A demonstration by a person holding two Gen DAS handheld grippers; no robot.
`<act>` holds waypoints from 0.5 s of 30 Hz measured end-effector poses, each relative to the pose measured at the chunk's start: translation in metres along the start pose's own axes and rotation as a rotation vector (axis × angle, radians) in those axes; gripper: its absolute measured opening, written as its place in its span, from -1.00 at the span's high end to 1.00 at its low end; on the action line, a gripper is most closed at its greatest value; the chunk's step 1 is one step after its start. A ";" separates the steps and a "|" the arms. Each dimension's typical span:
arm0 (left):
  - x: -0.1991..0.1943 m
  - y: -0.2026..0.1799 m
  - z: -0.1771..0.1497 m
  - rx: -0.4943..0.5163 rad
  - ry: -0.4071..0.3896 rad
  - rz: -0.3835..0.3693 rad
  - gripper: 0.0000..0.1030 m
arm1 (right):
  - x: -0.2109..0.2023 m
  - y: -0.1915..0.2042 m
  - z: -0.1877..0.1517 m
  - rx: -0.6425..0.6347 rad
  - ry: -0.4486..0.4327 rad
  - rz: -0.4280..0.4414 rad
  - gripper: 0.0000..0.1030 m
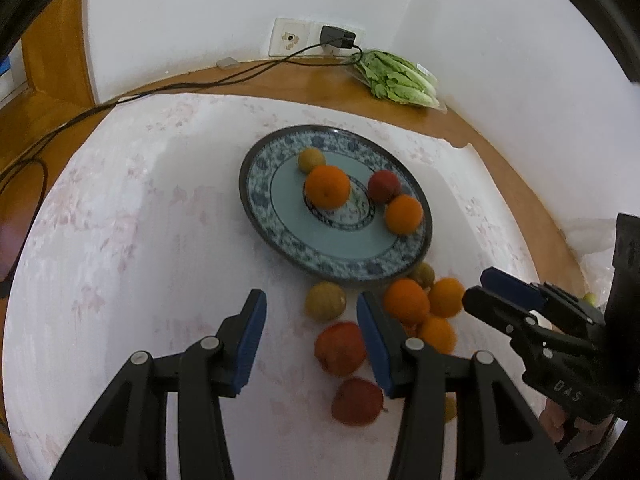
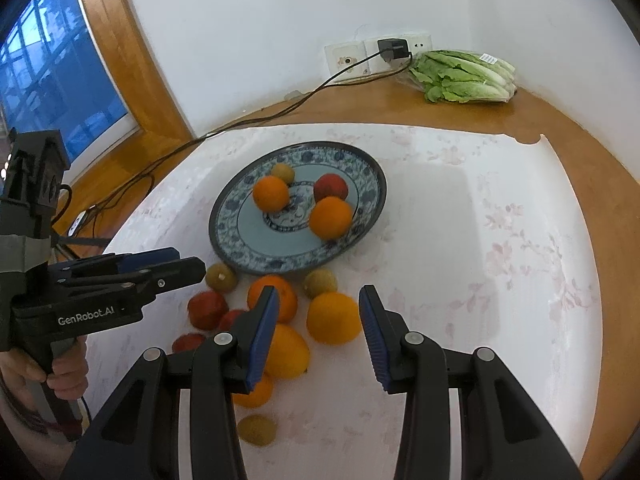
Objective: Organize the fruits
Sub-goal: 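Open both grippers to release the oranges and withdraw from the plate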
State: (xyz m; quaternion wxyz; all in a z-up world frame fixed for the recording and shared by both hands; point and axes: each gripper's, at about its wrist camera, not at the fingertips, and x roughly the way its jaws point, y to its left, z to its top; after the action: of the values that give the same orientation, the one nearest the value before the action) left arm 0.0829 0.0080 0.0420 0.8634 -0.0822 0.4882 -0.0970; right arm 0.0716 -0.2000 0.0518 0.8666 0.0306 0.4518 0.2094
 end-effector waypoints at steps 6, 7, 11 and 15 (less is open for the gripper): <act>-0.009 -0.002 -0.016 0.008 0.009 -0.001 0.04 | -0.009 0.005 -0.014 -0.003 0.024 -0.004 0.17; -0.011 -0.002 -0.018 0.011 0.011 -0.003 0.04 | -0.011 0.006 -0.017 -0.003 0.028 -0.003 0.17; -0.015 -0.006 -0.026 0.033 0.014 -0.006 0.04 | -0.017 0.011 -0.026 -0.012 0.036 -0.003 0.17; -0.016 -0.010 -0.035 0.050 0.021 -0.018 0.04 | -0.022 0.016 -0.034 -0.019 0.041 -0.004 0.17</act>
State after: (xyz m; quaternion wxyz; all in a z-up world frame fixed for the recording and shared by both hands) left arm 0.0435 0.0008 0.0400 0.8592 -0.0643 0.4937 -0.1179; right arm 0.0279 -0.1989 0.0526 0.8579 0.0173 0.4676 0.2124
